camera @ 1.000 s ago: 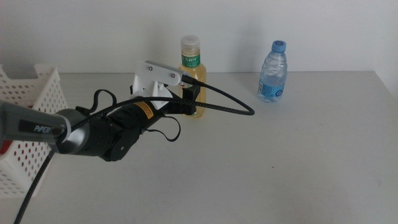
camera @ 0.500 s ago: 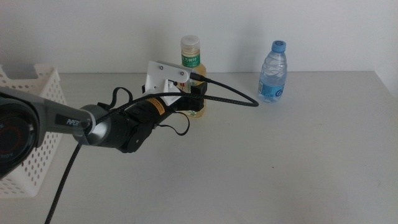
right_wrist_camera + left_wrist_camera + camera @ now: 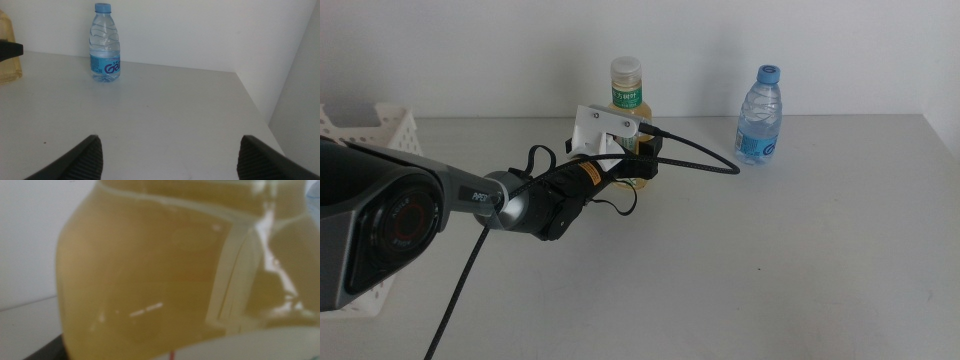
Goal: Use arms to grab the bottles and put them into the dustbin to the left of the table.
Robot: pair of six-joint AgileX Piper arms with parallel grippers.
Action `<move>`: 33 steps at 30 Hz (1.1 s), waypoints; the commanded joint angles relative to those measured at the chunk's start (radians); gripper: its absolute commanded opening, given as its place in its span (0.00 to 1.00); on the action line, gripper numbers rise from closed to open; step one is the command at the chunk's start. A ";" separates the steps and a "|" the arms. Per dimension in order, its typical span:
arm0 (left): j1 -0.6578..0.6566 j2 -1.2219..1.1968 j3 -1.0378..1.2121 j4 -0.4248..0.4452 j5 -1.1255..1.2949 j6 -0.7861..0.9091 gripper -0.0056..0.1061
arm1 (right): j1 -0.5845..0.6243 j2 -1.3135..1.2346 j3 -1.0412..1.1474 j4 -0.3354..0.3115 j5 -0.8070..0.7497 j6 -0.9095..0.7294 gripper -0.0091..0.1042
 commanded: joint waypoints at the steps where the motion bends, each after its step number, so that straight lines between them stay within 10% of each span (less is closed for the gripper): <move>1: 0.001 -0.055 -0.038 -0.024 -0.073 -0.015 0.86 | -0.002 -0.021 -0.010 -0.008 -0.079 -0.004 0.91; 13: 0.001 -0.141 -0.040 0.002 0.155 -0.029 0.11 | -0.002 -0.021 -0.010 -0.008 -0.079 -0.004 0.91; 27: 0.020 -0.581 -0.169 0.017 1.003 0.047 0.04 | -0.002 -0.021 -0.010 -0.008 -0.079 -0.004 0.91; 33: 0.165 -0.650 -0.356 -0.187 1.481 0.285 0.04 | -0.002 -0.021 -0.010 -0.008 -0.079 -0.004 0.91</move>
